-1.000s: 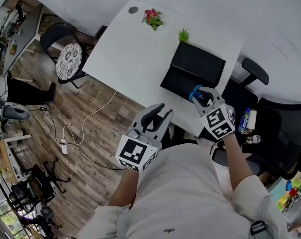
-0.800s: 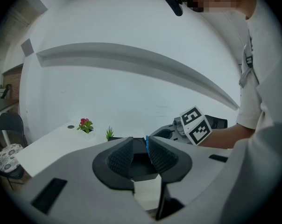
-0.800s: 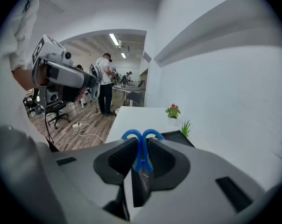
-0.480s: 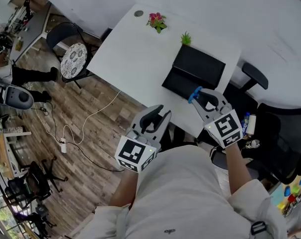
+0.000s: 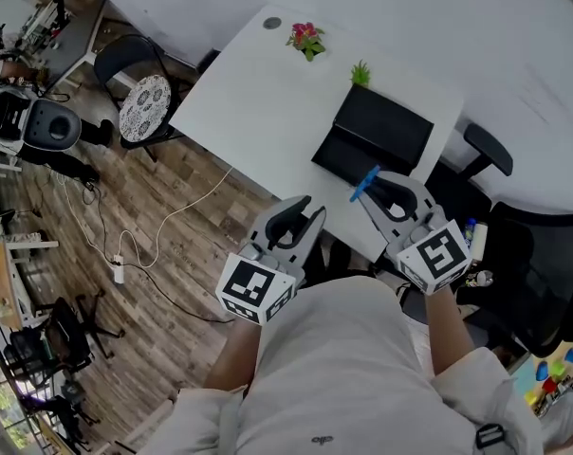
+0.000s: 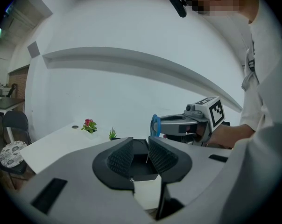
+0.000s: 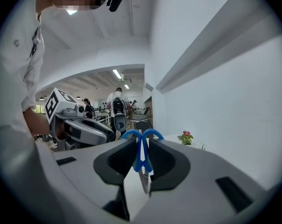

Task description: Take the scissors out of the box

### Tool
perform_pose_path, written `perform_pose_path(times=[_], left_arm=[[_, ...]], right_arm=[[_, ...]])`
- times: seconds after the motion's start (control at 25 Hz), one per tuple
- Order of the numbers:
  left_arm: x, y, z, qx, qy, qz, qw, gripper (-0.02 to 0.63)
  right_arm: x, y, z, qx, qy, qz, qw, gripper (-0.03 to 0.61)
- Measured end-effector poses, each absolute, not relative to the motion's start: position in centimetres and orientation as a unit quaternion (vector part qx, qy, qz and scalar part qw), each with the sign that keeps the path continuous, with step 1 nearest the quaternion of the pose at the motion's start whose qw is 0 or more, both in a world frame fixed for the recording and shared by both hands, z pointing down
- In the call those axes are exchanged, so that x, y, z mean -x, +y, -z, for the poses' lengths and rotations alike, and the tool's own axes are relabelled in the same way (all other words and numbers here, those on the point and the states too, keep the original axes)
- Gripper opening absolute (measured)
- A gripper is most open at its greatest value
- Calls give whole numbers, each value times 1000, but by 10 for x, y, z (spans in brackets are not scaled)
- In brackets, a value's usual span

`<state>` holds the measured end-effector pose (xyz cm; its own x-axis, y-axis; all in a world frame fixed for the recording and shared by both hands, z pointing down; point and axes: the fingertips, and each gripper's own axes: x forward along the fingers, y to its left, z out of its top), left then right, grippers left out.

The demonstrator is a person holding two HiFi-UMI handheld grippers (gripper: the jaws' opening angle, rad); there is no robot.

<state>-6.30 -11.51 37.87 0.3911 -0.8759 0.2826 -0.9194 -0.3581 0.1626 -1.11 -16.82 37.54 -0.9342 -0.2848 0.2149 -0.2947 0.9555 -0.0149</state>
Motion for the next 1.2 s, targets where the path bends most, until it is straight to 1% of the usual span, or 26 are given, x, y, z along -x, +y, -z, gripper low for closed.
perform_pose_path(times=[0.16,0.32,1.0,1.08,1.2], left_arm=[[67,-115,-377,-820,-549,-71,150,112],[70,-116,-377,-819,-551,-70,147,112],[89,-112,-374,-810,-563,-70,147,110],[90,-111,-373,-810,-564,-69,144,84],[91,-111,-371,-809,-567,-68,141,63]], right_arm=[[16,-162,-366,-140,-986,-30,82,87],[20,-157,-359,-130,-988,-31,72,86],[41,-151,-356,-114,-990,-41,67,84],[41,-151,-357,-114,-990,-41,68,84],[40,-151,-357,-113,-990,-41,69,84]])
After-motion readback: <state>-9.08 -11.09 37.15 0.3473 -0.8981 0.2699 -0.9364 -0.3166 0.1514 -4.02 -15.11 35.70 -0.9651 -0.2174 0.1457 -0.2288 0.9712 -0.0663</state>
